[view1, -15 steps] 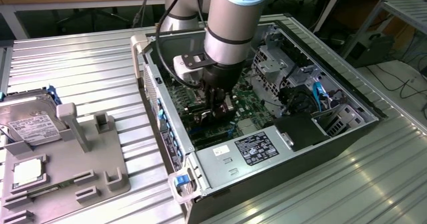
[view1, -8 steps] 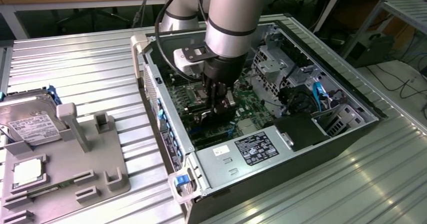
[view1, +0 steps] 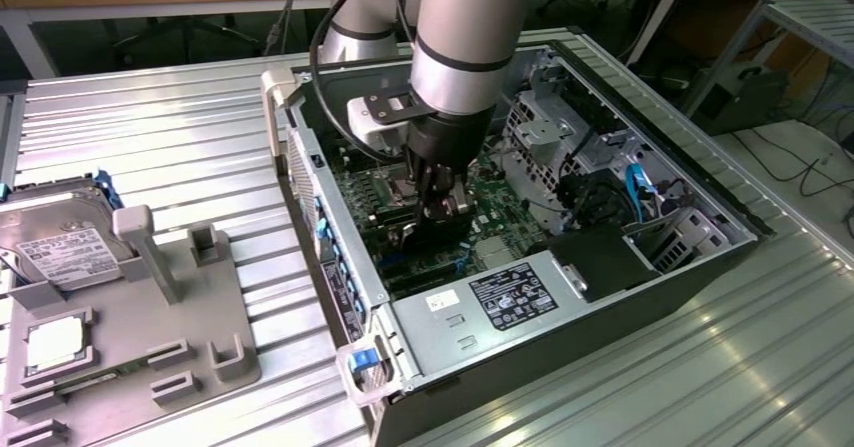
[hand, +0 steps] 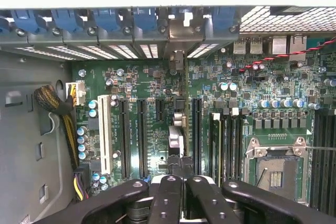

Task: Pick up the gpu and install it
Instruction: 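Insert the gpu into the slot, then press down on the gpu until it lock into place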

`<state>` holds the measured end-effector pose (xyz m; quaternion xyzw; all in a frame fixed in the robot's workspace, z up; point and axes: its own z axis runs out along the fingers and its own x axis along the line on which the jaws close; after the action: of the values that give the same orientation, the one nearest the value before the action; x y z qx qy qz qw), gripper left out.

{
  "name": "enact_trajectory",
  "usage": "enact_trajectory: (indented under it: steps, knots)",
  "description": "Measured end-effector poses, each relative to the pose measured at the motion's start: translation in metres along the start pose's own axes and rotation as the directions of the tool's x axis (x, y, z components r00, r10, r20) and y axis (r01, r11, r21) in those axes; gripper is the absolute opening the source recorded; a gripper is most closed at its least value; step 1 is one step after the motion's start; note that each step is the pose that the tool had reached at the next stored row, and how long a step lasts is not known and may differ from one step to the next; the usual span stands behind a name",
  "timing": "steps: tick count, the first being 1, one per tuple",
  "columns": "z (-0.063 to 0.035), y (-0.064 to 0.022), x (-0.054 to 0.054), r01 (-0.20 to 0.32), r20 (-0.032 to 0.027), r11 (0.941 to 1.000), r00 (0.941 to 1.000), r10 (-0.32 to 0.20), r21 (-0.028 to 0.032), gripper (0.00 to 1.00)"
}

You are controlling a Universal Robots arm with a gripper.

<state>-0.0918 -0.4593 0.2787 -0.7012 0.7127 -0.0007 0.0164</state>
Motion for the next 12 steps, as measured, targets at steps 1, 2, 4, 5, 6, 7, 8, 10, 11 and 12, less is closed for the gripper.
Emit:
enact_trajectory:
  steps: [1, 2, 4, 5, 6, 7, 8, 10, 11, 12]
  knots:
    - [0.0000, 0.0000, 0.000, 0.000, 0.0000, 1.0000, 1.0000, 0.000, 0.0000, 0.11]
    - [0.0000, 0.0000, 0.000, 0.000, 0.0000, 1.0000, 1.0000, 0.000, 0.0000, 0.11]
    - [0.0000, 0.0000, 0.000, 0.000, 0.0001, 1.0000, 1.0000, 0.000, 0.0000, 0.11]
    - [0.0000, 0.0000, 0.000, 0.000, 0.0000, 1.0000, 1.0000, 0.000, 0.0000, 0.11]
    - [0.0000, 0.0000, 0.000, 0.000, 0.0000, 1.0000, 1.0000, 0.000, 0.0000, 0.11]
    - [0.0000, 0.0010, 0.000, 0.000, 0.0000, 1.0000, 1.0000, 0.000, 0.0001, 0.11]
    - [0.0000, 0.0040, 0.000, 0.000, 0.0013, 1.0000, 1.0000, 0.000, -0.0001, 0.11]
    - [0.0006, 0.0102, 0.000, 0.000, 0.0092, 1.0000, 1.0000, 0.000, -0.0001, 0.11]
    - [0.0012, 0.0142, 0.000, 0.000, 0.0139, 1.0000, 0.9999, 0.000, -0.0003, 0.11]
    - [0.0018, 0.0223, 0.000, 0.000, 0.0169, 1.0000, 0.9999, 0.000, -0.0002, 0.11]
